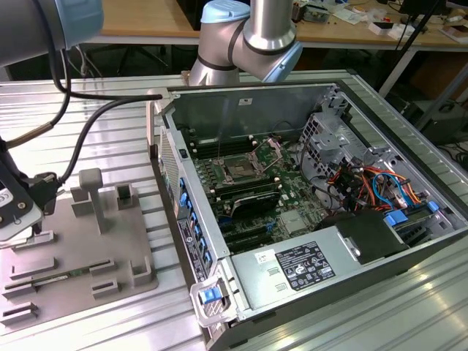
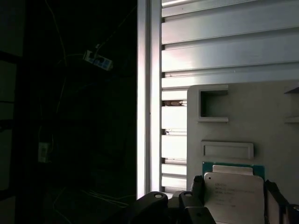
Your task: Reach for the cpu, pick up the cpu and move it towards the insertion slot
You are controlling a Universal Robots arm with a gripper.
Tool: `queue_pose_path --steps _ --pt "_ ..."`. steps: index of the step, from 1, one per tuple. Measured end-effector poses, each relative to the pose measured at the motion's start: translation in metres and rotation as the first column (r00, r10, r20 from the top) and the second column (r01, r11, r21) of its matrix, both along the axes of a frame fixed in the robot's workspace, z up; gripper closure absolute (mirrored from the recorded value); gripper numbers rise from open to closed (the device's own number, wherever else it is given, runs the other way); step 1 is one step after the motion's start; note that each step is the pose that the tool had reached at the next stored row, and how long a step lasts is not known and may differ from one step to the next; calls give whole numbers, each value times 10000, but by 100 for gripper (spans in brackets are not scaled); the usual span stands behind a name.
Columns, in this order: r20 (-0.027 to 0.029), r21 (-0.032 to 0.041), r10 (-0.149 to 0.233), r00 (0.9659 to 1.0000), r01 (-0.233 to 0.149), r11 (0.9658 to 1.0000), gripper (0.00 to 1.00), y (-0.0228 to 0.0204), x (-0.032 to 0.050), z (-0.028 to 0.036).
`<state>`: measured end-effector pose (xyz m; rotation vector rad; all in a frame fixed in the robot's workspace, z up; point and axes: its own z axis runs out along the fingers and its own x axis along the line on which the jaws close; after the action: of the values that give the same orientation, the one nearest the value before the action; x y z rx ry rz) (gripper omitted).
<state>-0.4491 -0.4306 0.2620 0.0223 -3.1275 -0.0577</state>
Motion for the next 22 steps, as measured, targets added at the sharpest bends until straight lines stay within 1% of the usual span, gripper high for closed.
queue_pose_path --steps 14,16,17,19,22 --pt "1 1 0 10000 0 10000 45 0 0 84" --pt "2 0 0 10000 0 10000 45 0 0 136" --pt "1 1 0 10000 0 10000 45 0 0 180" --pt "2 1 0 10000 0 10000 45 0 0 298" --pt "3 2 0 10000 0 10000 45 0 0 305"
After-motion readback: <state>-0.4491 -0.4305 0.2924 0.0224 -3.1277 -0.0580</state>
